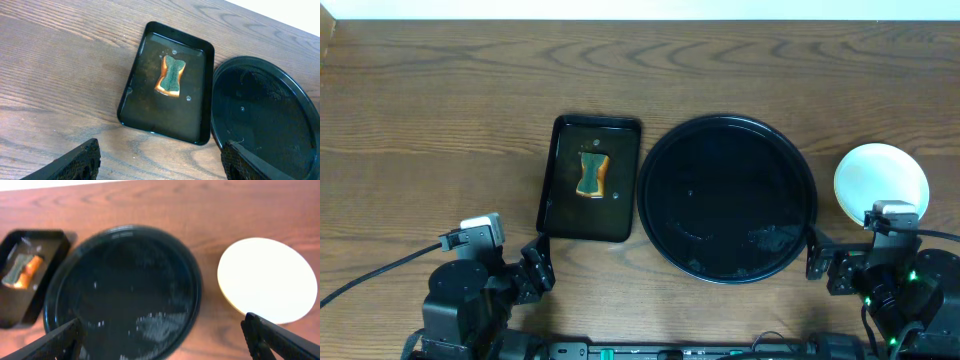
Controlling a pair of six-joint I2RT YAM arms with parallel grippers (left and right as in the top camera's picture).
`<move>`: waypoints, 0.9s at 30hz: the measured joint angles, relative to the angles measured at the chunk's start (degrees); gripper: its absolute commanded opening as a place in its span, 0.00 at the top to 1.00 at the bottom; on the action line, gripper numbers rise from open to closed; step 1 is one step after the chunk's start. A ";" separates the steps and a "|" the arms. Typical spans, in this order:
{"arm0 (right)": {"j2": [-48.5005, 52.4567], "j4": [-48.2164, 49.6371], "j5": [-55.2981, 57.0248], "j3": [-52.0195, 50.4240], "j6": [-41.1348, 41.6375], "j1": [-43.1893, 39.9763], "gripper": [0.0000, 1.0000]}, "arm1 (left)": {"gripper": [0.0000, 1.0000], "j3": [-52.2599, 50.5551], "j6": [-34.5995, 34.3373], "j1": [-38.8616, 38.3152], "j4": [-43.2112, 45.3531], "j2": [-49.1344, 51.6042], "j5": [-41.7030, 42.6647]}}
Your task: Clean dirty plates on tray and stack at the side
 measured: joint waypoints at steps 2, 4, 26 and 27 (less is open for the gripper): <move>0.00 -2.10 0.00 -0.11 -0.02 0.00 0.01 | 0.21 0.00 0.00 0.00 0.00 0.00 0.00; 0.00 -3.87 0.00 -0.22 0.00 0.00 0.01 | 0.22 0.00 0.00 0.00 0.00 0.00 0.00; -12.61 18.34 0.17 -12.52 -2.21 6.47 0.01 | 0.21 -0.31 0.00 0.00 0.00 0.00 0.00; -14.23 21.40 0.15 -14.64 -2.23 6.91 0.01 | 0.21 -0.33 0.00 0.00 0.00 0.00 0.00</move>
